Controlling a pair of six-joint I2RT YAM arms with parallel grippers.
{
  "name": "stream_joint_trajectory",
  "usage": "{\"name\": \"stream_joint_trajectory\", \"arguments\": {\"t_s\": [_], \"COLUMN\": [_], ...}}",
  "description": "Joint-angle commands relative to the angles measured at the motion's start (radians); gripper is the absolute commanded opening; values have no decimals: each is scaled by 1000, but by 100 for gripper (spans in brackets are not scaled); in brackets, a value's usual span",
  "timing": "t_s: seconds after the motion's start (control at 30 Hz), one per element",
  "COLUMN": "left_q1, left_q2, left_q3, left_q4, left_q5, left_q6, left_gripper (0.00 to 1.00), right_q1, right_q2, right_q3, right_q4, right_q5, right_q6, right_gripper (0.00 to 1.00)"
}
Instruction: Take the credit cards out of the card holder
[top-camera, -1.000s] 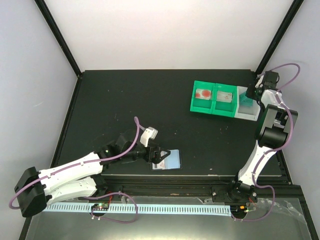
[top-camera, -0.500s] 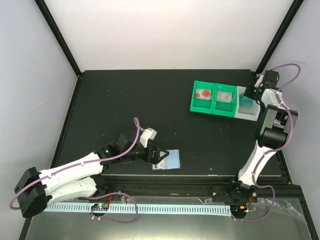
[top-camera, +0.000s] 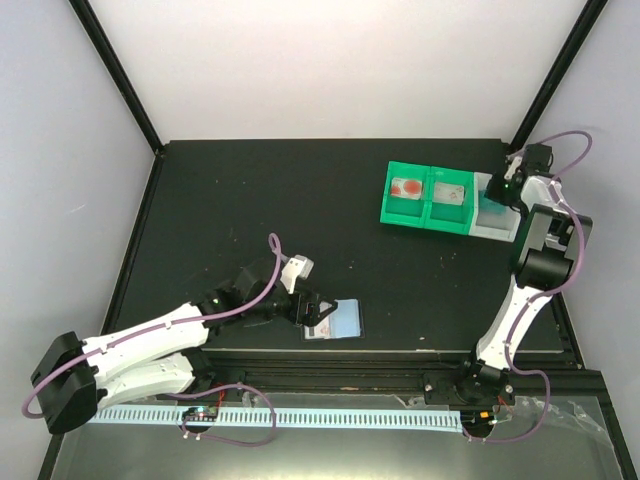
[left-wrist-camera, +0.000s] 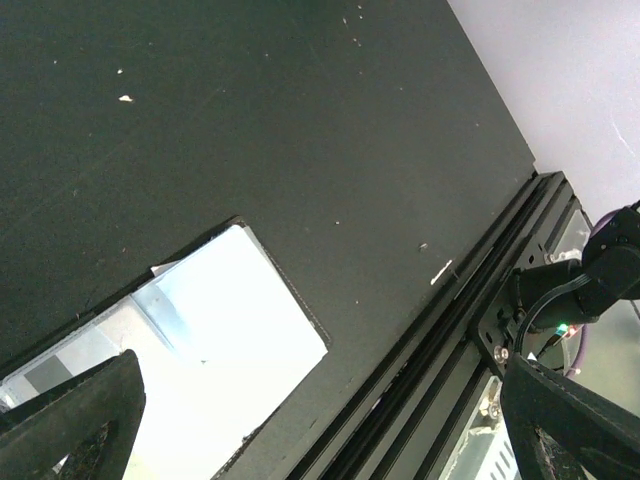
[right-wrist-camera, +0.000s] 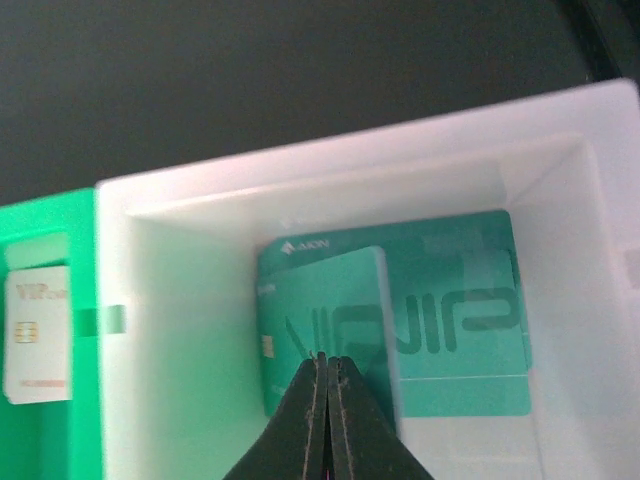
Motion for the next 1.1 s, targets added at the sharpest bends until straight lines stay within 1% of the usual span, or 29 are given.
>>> {"name": "stream_joint_trajectory", "arguments": {"t_s": [0.0, 0.07, 0.13, 0.43, 0.57, 0.83, 0.93, 1.07], "left_q1": [11, 14, 18, 30, 33, 43, 46, 51], "left_q2": [14, 21, 26, 40, 38, -20, -47, -96], "left_q3": [12, 15, 19, 6, 4, -27, -28, -20], "left_q4": [15, 14, 11, 4, -13, -46, -84, -152], "left_q5": [16, 20, 25, 21, -5, -66, -89, -97], "left_q6": [16, 19, 26, 36, 33, 21, 27, 61], "left_gripper": [99, 99, 99, 99, 99, 99, 99, 99], "right_q1": [0, 0, 0, 2, 6, 37, 58, 94], "right_q2": [43, 72, 73, 29, -22, -149, -205, -295], "right_q3": [39, 62, 59, 43, 4, -90, -135, -215], "right_q4": [-31, -58, -51, -33, -20, -35, -42, -50], "right_q5": [58, 85, 103, 110, 90, 72, 64, 34], "right_q6": [-20, -25, -26, -11, 14, 98, 114, 147], "right_gripper": [1, 1, 1, 1, 1, 10, 14, 16]}}
